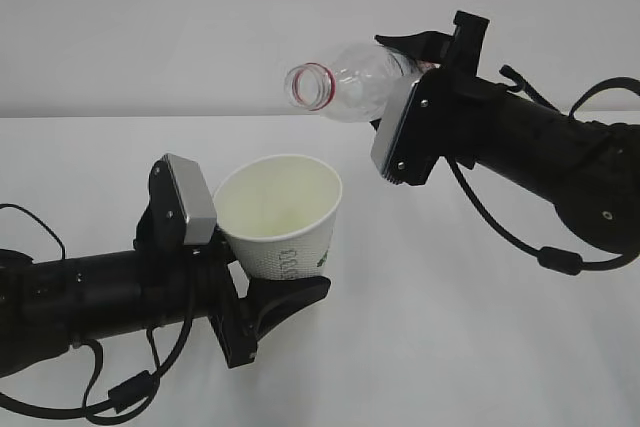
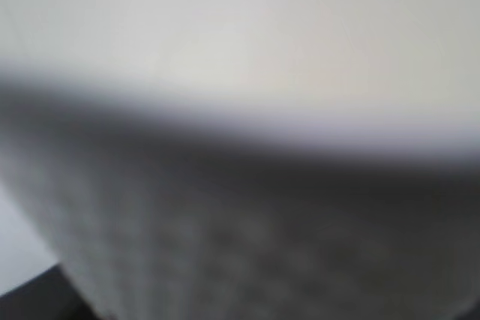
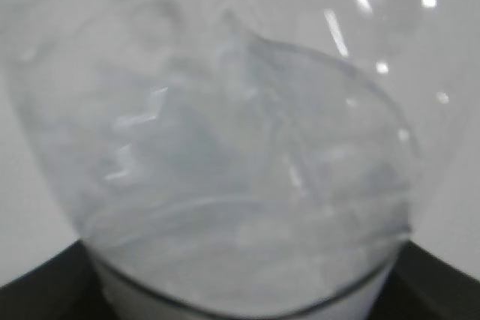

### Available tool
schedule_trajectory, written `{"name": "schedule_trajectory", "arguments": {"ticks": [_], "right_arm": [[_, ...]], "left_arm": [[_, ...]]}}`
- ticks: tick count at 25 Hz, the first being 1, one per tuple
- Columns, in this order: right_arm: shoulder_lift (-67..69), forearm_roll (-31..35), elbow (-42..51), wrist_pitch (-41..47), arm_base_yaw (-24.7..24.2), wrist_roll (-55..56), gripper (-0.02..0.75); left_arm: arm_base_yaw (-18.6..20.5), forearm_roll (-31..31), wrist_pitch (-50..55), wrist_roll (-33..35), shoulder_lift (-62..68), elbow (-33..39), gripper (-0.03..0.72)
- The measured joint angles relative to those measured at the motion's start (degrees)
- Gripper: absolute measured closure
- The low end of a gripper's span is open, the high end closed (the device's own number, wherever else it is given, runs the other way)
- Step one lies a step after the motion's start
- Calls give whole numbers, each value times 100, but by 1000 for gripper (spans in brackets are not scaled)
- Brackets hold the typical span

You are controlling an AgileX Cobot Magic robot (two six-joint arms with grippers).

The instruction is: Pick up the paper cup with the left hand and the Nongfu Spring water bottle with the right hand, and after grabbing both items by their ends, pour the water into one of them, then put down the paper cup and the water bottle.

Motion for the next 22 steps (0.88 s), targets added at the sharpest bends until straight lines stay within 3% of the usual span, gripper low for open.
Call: {"name": "schedule_trajectory", "arguments": {"ticks": [22], "right_arm": [[0,202,0,-466,0,-636,214]], "left_arm": [[0,-97,0,0,0,0,175]]}}
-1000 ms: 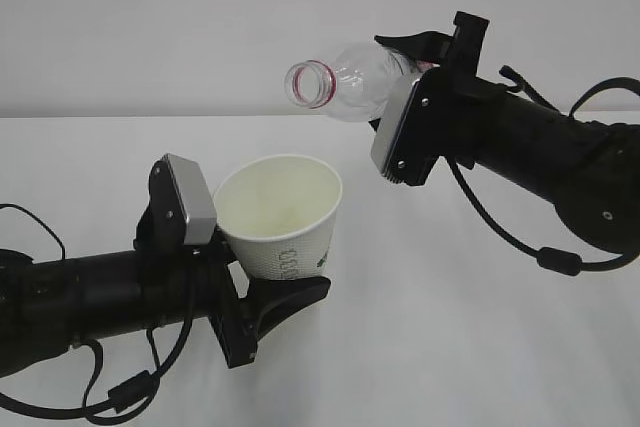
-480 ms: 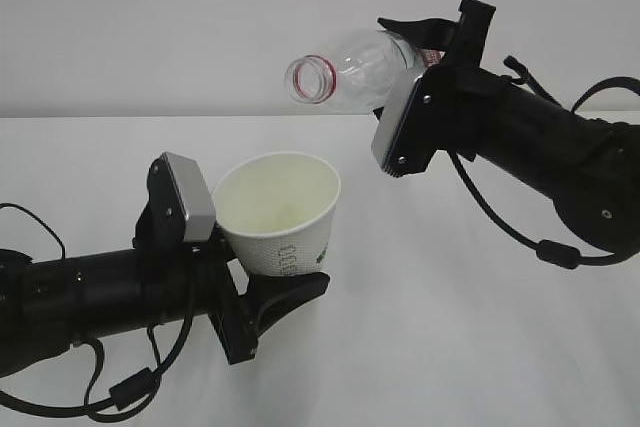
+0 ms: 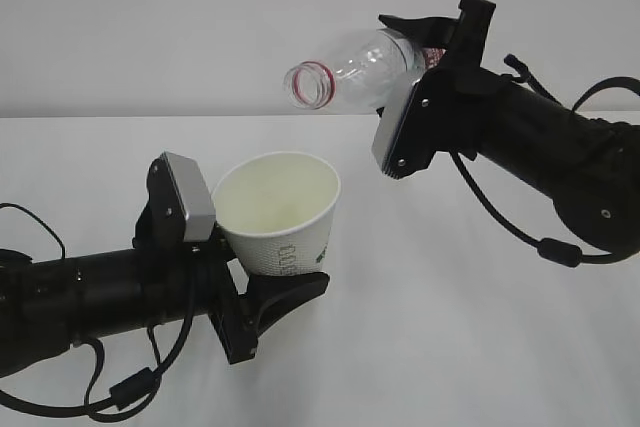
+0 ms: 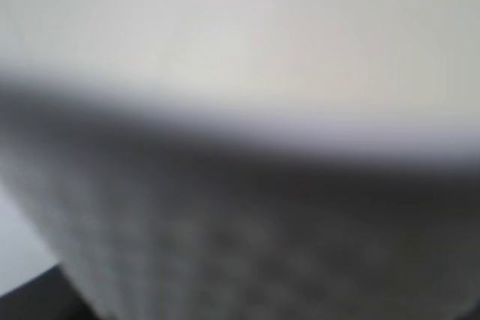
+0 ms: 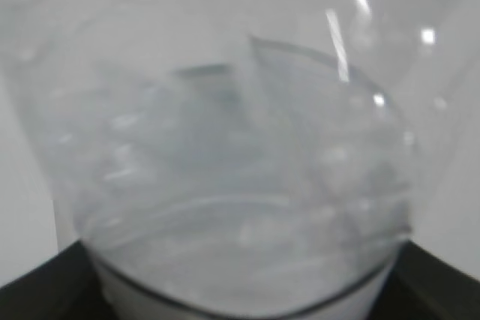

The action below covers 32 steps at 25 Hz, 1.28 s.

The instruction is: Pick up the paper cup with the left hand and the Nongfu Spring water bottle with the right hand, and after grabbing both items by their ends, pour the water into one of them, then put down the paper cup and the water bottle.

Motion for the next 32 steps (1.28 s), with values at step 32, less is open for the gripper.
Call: {"name": "schedule_trajectory", "arguments": {"ticks": [32], "right_arm": [[0,30,0,-459,0,-930,214]], "left_arm": [[0,130,0,0,0,0,176]]}}
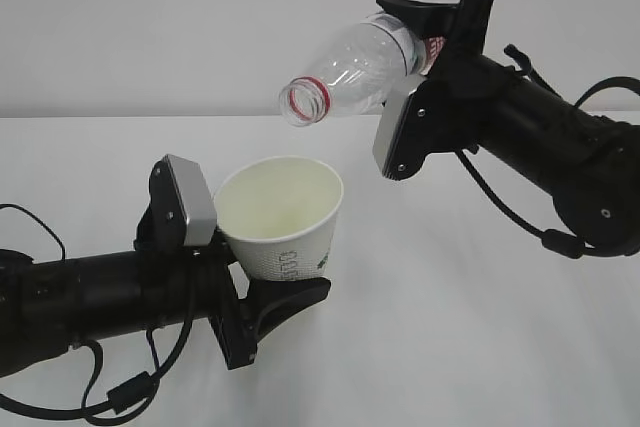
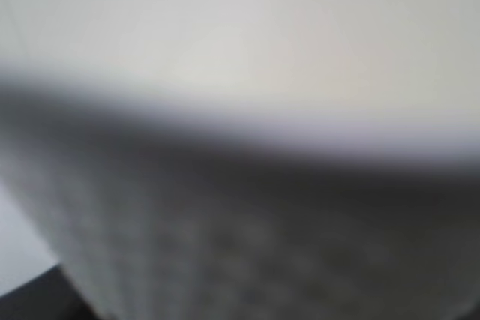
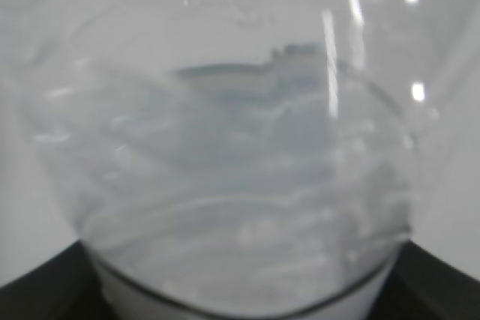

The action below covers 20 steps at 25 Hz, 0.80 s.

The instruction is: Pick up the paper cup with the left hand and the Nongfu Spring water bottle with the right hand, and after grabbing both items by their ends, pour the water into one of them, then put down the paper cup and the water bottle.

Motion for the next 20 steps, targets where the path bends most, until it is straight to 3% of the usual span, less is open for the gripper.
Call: {"name": "schedule_trajectory", "arguments": {"ticks": [20], "right_arm": [[0,9,0,-96,0,-300,214]], "left_arm": [[0,25,0,4,0,0,177]]}}
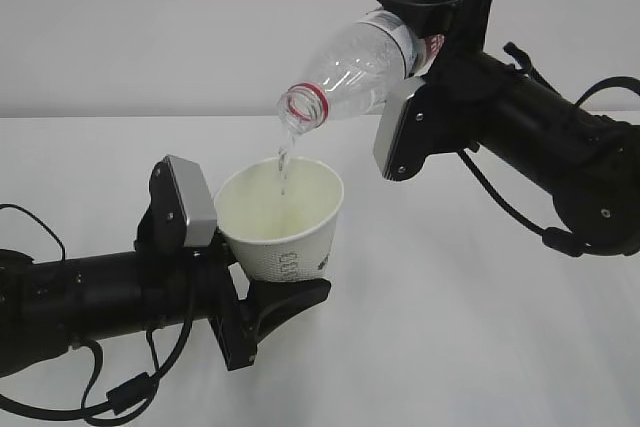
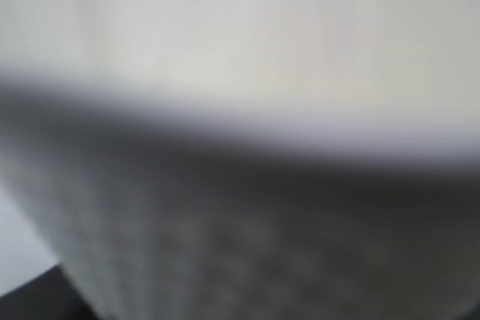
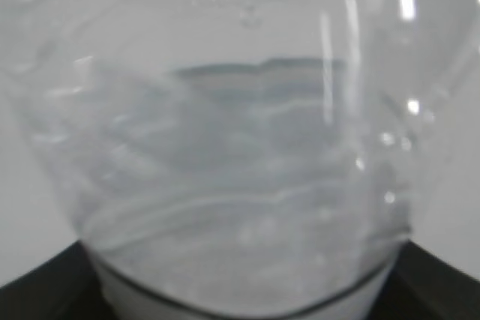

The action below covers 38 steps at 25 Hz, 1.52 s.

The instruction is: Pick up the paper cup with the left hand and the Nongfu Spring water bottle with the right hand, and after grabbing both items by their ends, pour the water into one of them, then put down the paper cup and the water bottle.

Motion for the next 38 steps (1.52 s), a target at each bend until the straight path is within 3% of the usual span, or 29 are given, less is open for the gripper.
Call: {"name": "schedule_trajectory", "arguments": {"ticks": [38], "right_arm": [[0,0,0,-130,0,-25,214]], "left_arm": [[0,85,0,9,0,0,178]]}}
